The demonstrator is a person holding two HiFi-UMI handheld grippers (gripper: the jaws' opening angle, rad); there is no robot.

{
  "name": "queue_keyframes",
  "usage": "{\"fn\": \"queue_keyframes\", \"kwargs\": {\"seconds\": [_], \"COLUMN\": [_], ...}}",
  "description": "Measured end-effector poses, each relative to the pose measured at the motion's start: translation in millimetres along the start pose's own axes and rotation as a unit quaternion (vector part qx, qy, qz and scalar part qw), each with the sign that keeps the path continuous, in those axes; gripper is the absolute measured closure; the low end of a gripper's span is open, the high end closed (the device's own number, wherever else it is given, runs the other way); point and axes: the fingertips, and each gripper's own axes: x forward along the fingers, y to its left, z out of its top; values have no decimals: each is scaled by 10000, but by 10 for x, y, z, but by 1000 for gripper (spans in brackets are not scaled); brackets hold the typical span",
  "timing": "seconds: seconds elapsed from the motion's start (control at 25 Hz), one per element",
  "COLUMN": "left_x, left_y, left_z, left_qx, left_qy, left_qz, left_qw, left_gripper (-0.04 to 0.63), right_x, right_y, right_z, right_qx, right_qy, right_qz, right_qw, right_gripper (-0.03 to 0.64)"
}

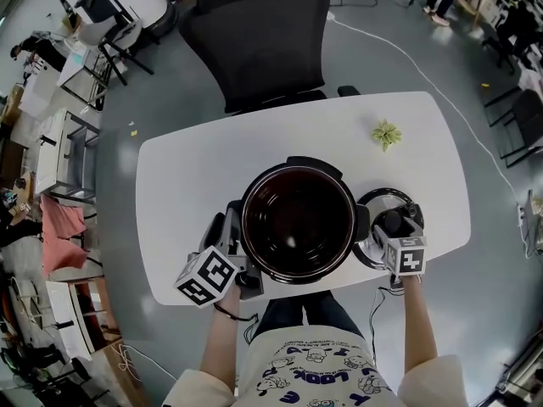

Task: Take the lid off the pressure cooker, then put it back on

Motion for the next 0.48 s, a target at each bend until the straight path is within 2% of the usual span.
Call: {"fn": "queue_keyframes", "kwargs": {"seconds": [0.04, 0.12, 0.32, 0.48], "left_x": [-8, -40, -105, -166], "left_y": [-9, -26, -89, -221], "left_z": [8, 45, 171, 336], "left_qx": [64, 149, 311, 687], "left_qy": [-23, -72, -280, -559], "left_qz": [-4, -34, -128, -183], "left_qw": [10000, 9999, 9990, 9959], "left_gripper": [442, 439, 426, 422], "right_x": [-1, -44, -262, -558], "right_y": [11, 28, -6, -19], "right_z": [9, 57, 357, 723], "right_qx": [40, 100, 203, 384], "right_qy": [-48, -173, -706, -1322], "right_qz": [39, 33, -163, -255], "right_qw": [10000, 9998, 9972, 9902], "right_gripper": [248, 225, 216, 222]}}
